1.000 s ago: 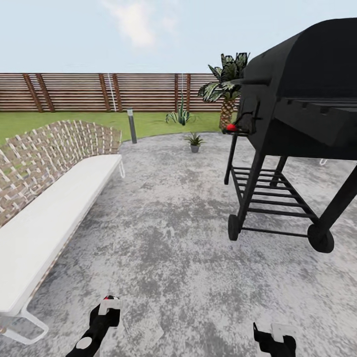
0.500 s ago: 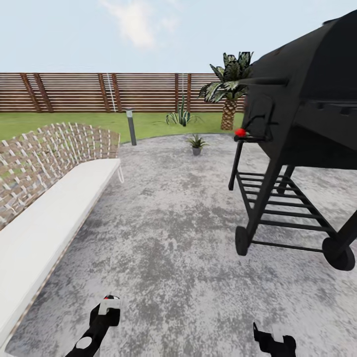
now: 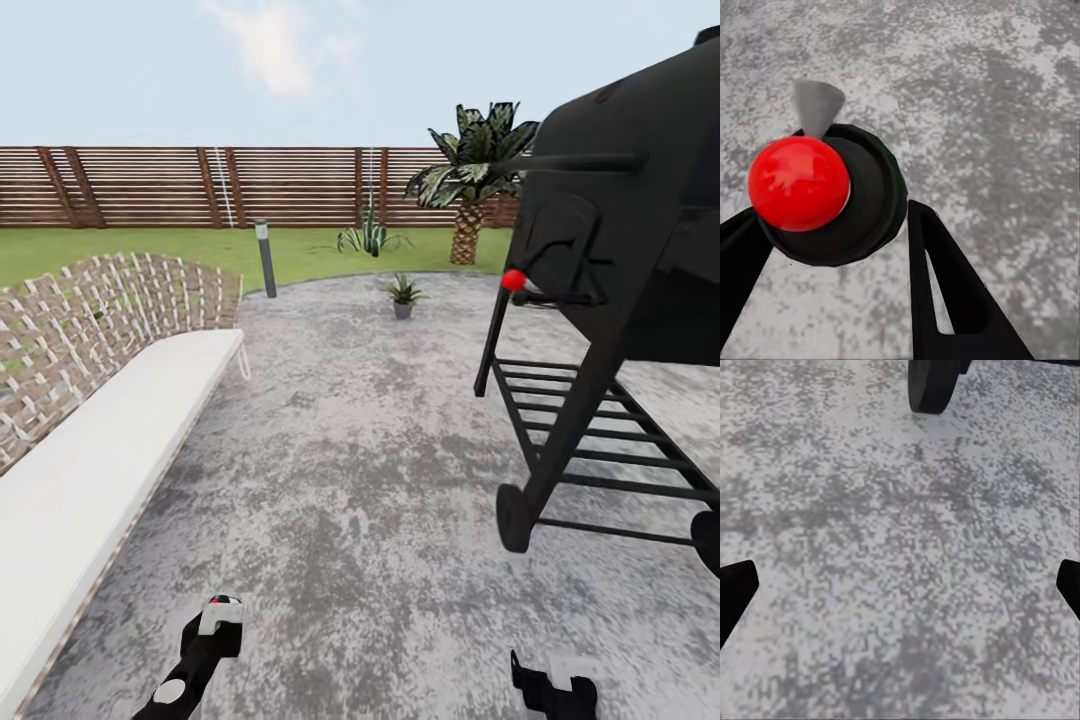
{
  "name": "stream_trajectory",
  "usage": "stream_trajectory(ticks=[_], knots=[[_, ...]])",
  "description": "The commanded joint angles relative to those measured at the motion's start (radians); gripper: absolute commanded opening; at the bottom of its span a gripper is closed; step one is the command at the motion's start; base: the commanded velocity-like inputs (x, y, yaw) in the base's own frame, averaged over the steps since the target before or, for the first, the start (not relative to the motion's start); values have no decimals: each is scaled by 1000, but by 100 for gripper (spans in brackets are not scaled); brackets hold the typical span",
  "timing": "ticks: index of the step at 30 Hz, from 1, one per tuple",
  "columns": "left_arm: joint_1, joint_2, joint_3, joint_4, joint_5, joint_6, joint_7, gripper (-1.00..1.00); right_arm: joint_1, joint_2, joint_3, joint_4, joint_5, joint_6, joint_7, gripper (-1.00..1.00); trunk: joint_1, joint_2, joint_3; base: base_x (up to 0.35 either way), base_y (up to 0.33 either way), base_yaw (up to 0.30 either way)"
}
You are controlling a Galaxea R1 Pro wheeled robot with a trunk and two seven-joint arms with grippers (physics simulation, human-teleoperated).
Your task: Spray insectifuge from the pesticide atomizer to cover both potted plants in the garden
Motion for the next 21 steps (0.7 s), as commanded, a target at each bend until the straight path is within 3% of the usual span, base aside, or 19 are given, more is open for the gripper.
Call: stream_trajectory(ticks=[1,21], knots=[[-1,0,4,1,-7,-4,1,-100,0,0,-1,1,4,-3,-3,100,0,0,-1,338,81,0],[-1,0,4,5,-6,-3,1,-100,0,0,-1,1,5,-3,-3,100,0,0,-1,338,87,0]])
